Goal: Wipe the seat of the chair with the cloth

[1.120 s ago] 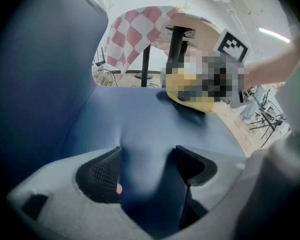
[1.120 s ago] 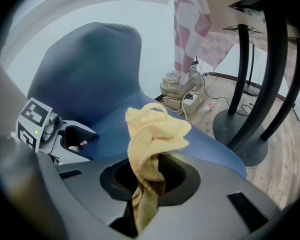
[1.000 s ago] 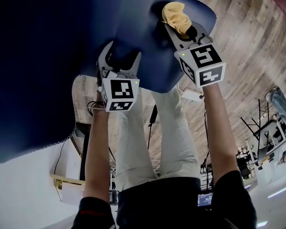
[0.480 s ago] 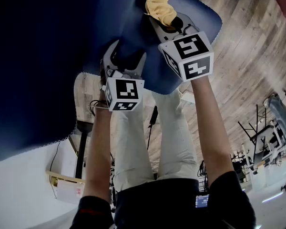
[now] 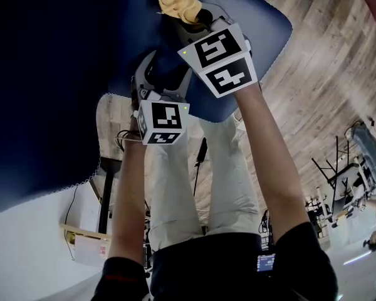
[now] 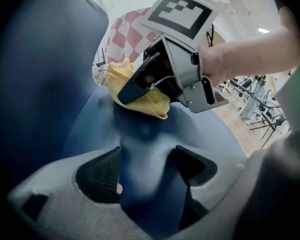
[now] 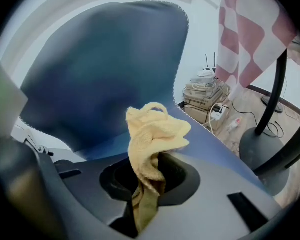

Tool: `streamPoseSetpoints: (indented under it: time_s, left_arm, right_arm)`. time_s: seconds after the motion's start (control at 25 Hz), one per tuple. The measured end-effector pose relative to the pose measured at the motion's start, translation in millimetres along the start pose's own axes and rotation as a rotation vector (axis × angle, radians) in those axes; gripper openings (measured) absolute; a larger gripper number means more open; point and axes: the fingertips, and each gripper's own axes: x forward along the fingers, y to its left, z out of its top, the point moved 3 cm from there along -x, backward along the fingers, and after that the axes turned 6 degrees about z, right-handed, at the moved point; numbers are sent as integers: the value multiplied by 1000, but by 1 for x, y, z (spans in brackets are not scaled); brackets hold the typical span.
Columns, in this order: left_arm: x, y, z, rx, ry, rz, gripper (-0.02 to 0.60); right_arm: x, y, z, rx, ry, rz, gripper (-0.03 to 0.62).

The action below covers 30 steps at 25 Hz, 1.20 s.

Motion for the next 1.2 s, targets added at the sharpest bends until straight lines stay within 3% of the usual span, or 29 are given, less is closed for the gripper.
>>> streamPoseSetpoints:
  time_s: [0.64, 1.0, 1.2]
  left_arm:
    - [0, -4, -2, -4, 14, 5, 336]
    - [-6, -4, 1, 4, 63, 21, 334]
    - [-24, -3, -13, 3, 125, 16, 271]
  right_arm:
    - [-5, 6, -8, 12, 14, 16, 55]
    - [-37, 14, -52, 133, 83, -17, 55]
    - [-62, 26, -85, 193, 158, -22, 55]
